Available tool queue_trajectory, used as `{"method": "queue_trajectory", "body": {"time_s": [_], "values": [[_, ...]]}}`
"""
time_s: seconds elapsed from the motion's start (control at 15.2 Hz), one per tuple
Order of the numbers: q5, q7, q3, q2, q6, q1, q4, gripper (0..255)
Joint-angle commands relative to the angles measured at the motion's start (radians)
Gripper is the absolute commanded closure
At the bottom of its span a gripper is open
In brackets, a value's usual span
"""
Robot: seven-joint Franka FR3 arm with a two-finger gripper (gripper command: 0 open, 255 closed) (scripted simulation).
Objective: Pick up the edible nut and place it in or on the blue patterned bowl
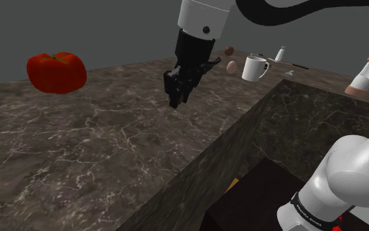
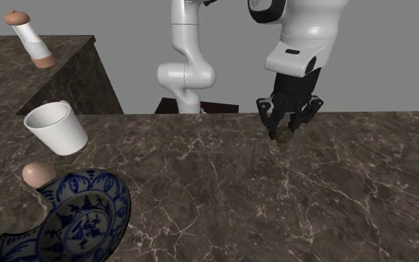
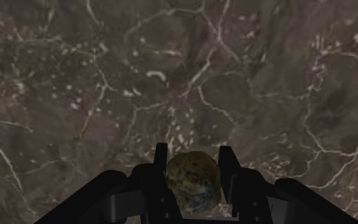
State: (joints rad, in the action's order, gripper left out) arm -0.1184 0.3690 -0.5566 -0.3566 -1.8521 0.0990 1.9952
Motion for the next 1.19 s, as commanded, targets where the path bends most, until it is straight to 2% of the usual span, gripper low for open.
{"method": "queue_trajectory", "body": {"time_s": [0.0,1.12], "values": [[0.002,-0.001,0.003,0.001,0.03,-0.001,-0.03,255],[0.04,0.017,-0.002,0.074,0.26,-0.02,-0.327,255]]}}
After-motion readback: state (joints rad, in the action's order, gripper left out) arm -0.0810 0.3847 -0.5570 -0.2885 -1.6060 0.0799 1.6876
